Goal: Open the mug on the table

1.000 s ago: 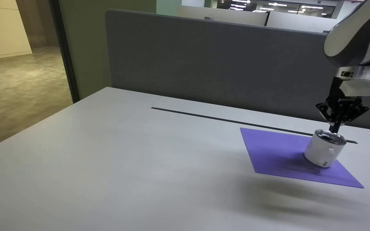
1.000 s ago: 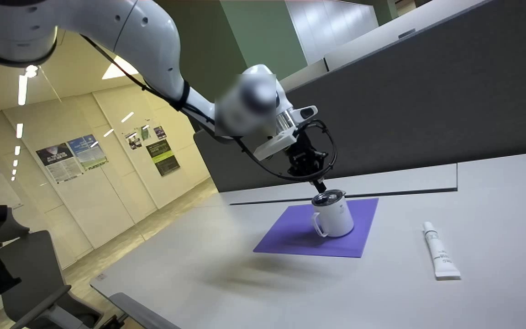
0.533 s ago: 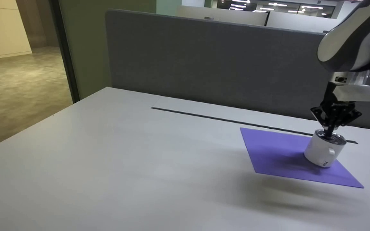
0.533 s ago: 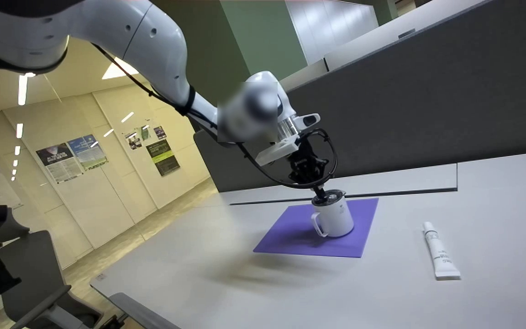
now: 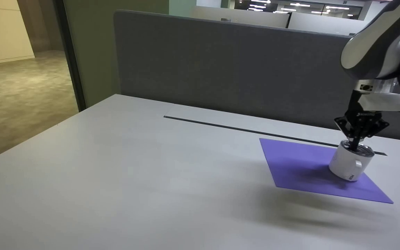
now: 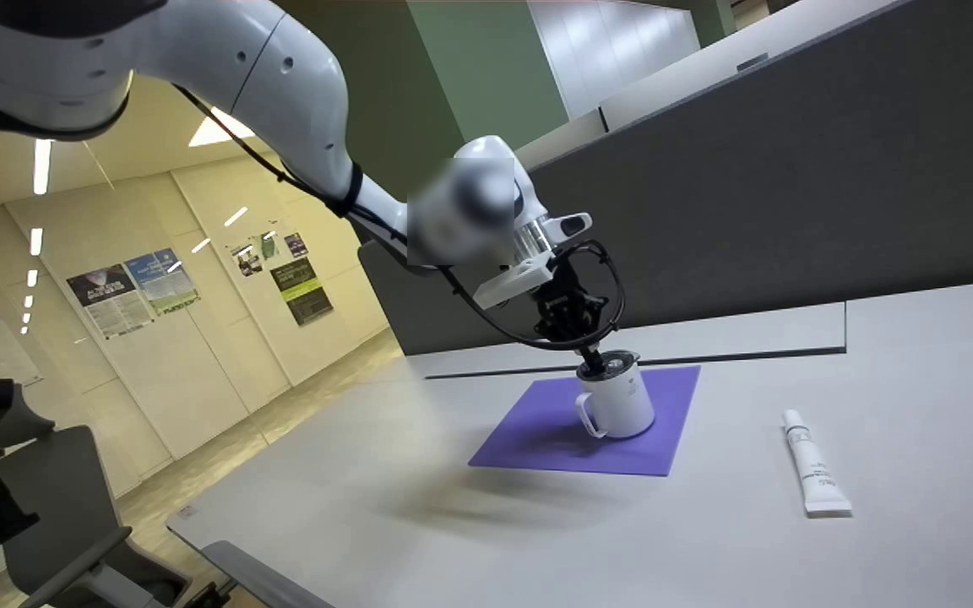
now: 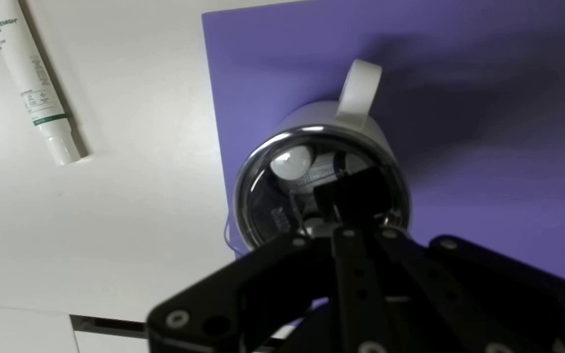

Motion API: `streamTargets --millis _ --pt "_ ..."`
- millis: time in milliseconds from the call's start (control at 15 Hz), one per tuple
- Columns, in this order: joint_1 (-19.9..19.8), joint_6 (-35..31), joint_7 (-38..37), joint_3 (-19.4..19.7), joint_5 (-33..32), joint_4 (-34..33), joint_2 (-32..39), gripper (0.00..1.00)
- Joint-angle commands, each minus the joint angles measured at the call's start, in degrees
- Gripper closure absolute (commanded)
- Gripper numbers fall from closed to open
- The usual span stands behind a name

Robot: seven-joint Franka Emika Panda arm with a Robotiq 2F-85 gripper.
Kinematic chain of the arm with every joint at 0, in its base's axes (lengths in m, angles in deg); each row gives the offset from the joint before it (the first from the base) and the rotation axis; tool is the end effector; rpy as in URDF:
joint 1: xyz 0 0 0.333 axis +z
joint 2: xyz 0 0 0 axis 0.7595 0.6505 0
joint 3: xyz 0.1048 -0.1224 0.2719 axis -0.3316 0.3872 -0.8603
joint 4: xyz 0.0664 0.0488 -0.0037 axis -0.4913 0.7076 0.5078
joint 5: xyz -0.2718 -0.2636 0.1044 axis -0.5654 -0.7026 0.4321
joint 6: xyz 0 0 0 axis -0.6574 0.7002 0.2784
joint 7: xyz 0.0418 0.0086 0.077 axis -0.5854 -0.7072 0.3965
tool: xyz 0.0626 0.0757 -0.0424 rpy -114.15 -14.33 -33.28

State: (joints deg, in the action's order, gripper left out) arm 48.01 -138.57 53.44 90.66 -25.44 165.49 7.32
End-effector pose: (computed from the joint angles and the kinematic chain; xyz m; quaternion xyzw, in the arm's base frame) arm 0.6515 -0.0761 0.1823 0.9966 -0.0177 0.0002 0.0808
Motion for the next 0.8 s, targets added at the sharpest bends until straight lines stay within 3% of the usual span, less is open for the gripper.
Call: streamTargets --millis 0,733 --pt "1.0 0.4 -0.7 1.2 -1.1 -1.8 1.4 1.00" --pt "3.0 -1.0 -1.5 3.8 -5.8 -1.8 1.8 1.00"
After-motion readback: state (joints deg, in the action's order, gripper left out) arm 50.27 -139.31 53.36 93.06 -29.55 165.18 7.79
